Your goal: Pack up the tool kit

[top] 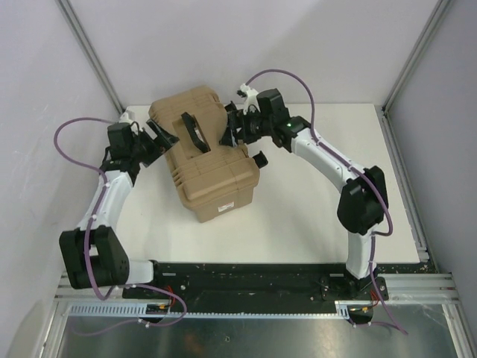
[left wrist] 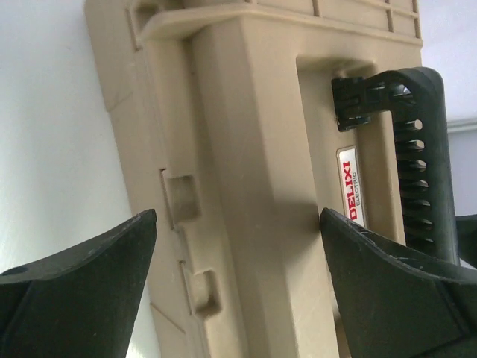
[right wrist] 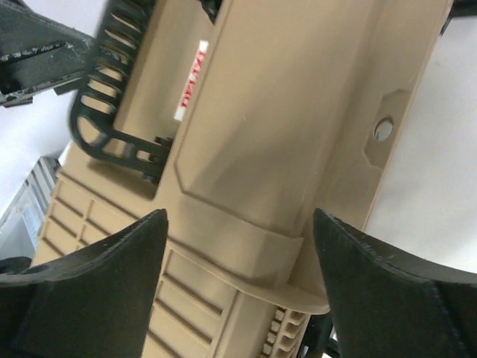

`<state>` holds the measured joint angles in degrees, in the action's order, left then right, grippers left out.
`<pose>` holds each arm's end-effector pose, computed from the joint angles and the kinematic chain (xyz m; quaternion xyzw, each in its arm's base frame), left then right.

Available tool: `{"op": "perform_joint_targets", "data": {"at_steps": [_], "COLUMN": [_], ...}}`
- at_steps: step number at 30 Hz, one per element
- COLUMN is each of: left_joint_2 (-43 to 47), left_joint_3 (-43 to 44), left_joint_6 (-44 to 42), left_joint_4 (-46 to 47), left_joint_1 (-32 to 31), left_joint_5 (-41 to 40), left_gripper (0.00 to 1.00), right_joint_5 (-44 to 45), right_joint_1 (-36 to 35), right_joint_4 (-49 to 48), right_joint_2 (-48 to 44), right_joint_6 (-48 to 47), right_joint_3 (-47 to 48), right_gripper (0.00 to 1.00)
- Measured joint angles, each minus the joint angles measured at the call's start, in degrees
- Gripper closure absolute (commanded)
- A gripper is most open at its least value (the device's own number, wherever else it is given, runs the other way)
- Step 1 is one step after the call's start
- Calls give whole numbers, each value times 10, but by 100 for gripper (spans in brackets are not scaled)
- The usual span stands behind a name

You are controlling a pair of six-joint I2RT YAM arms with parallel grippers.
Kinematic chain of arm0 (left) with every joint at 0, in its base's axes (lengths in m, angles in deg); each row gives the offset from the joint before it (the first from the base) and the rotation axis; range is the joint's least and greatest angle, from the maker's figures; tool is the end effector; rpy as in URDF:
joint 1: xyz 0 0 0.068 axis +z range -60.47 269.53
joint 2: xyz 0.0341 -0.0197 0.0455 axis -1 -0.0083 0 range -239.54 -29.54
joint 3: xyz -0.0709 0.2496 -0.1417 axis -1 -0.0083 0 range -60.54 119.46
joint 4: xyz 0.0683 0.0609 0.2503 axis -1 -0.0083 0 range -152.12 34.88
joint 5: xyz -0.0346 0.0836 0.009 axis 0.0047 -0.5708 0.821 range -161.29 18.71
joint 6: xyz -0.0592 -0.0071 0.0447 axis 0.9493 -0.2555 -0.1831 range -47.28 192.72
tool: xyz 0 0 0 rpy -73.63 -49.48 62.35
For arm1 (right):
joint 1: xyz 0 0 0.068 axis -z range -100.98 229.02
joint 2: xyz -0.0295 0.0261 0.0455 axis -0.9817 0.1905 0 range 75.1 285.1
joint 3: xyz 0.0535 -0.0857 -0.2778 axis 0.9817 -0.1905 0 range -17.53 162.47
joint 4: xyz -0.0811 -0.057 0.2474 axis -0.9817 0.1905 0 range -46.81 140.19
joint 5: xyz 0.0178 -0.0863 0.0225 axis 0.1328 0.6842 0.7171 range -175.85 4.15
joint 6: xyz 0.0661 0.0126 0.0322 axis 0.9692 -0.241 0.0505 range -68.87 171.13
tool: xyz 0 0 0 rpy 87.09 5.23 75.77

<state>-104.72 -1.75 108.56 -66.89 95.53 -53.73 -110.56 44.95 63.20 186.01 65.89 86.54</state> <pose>0.3217 0.0149 0.3153 -0.2295 0.8200 -0.2573 0.4569 0.3956 0.2991 0.3527 -0.2500 0.8017 0.3774 0.3903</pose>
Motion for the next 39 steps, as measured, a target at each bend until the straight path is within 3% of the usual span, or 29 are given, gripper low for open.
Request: {"op": "perform_joint_targets", "data": {"at_steps": [3,6,20,25,31,35,39], "left_joint_2": [-26,-29,-82,-78,-27,38,106], "left_joint_3": [-1,-1,39,40,46,77,125], "left_joint_6": [-12,-21,-62,-71,-78,-97,-124], "left_joint_4": [7,12,30,29,-29,-70,-76], "left_joint_1": [-2,-3,-19,-25,-48,-50,-94], "left_joint_5": [23,32,73,68,-51,-140,-163], "left_gripper": [12,15,16,16,14,10,8], "right_joint_5": [2,3,104,159,174,163,167], "right_joint_1": [-3,-4,-34,-60,-52,3,90], "right_joint_4": [12,12,-54,-45,-13,16,15], "right_joint_2": [12,11,-113,-137,-165,-202,-246], "right_joint_6": [-9,-7,37,56,100,133,169], "right_joint_3": [-2,-6,-173,-190,-209,-227,-231], "right_gripper": [40,46,50,42,17,13,13]}}
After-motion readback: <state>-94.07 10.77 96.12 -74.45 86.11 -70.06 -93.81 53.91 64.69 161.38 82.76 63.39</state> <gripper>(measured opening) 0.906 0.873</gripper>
